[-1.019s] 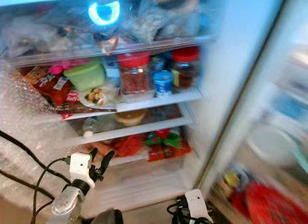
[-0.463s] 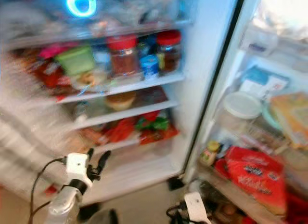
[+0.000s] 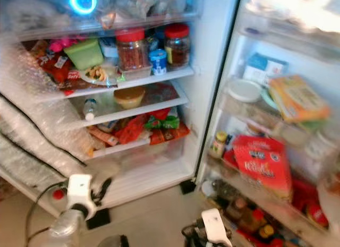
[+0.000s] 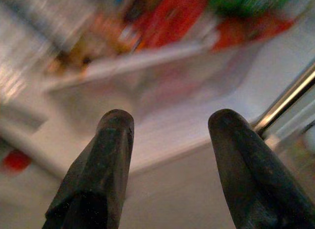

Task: Restocking fridge

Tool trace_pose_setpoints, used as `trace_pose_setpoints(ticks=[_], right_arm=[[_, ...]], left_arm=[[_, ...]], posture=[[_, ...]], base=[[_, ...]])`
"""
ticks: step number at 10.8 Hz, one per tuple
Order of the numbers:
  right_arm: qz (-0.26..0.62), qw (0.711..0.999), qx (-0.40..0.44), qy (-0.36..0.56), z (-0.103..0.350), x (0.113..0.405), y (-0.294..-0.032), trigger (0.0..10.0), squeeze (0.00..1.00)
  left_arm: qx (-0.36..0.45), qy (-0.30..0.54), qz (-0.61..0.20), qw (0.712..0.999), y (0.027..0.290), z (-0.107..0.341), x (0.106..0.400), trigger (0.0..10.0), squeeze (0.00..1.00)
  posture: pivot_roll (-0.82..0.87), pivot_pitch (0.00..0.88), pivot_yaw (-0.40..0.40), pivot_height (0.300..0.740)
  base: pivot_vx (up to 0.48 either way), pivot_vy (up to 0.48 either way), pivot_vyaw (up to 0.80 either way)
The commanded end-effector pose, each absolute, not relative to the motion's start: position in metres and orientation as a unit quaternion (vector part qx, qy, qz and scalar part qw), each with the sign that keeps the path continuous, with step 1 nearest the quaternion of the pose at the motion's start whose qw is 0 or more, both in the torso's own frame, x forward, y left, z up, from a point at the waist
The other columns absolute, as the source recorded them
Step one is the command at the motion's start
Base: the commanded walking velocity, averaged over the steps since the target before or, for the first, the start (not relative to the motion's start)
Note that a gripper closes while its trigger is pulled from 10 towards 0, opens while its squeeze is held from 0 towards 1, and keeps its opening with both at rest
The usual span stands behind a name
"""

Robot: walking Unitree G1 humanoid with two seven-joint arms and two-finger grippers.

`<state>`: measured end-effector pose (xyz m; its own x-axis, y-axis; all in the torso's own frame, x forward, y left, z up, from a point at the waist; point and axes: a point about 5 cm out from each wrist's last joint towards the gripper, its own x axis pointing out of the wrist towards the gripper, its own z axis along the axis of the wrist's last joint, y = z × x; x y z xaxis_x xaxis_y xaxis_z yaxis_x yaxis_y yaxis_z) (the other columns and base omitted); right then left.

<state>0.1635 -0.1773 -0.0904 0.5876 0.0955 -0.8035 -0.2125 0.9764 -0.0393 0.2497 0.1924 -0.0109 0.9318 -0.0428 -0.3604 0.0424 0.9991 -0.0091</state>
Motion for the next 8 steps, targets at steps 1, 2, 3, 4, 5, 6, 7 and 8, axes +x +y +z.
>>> trace_pose_setpoints(ticks=[1,2,3,4,5,6,7,8], right_arm=[[0.083,0.865,-0.051,0.493,-0.102,0.139,-0.176,10.0,0.0],[0.081,0.865,-0.049,0.493,-0.101,0.139,-0.176,10.0,0.0],[0.083,0.865,-0.05,0.493,-0.101,0.139,-0.175,10.0,0.0],[0.08,0.865,-0.05,0.493,-0.102,0.139,-0.175,10.0,0.0],[0.074,0.865,-0.05,0.494,-0.102,0.138,-0.176,10.0,0.0],[0.07,0.868,-0.032,0.49,-0.102,0.138,-0.175,10.0,0.0],[0.069,0.865,-0.044,0.496,-0.102,0.137,-0.176,10.0,0.0],[0.07,0.865,-0.039,0.496,-0.102,0.137,-0.175,10.0,0.0]], left_arm=[[0.007,0.247,-0.012,0.969,0.197,-0.029,0.24,10.0,0.0],[0.006,0.285,0.004,0.958,0.204,-0.039,0.232,10.0,0.0],[0.002,0.35,0.037,0.936,0.216,-0.058,0.208,10.0,0.0],[0.0,0.383,0.047,0.922,0.22,-0.067,0.196,10.0,0.0],[0.0,0.397,0.052,0.916,0.22,-0.071,0.189,10.0,0.0],[0.015,0.411,0.043,0.91,0.218,-0.076,0.181,10.0,0.0],[0.006,0.412,0.045,0.91,0.217,-0.077,0.18,10.0,0.0],[0.004,0.413,0.049,0.909,0.217,-0.077,0.179,10.0,0.0]], posture=[[-0.12,0.046,0.059,0.647],[-0.12,0.043,0.059,0.647],[-0.12,0.041,0.06,0.647],[-0.11,0.036,0.06,0.647],[-0.11,0.036,0.061,0.647],[-0.12,0.023,0.061,0.652],[-0.12,0.02,0.061,0.677],[-0.12,0.009,0.064,0.692]], base=[[0.0,0.0,0.0],[0.0,0.0,0.0],[0.0,0.0,0.0],[0.0,0.0,0.0],[0.0,0.0,0.0],[0.0,0.0,0.0],[0.0,0.0,0.0],[0.0,0.0,0.0]])
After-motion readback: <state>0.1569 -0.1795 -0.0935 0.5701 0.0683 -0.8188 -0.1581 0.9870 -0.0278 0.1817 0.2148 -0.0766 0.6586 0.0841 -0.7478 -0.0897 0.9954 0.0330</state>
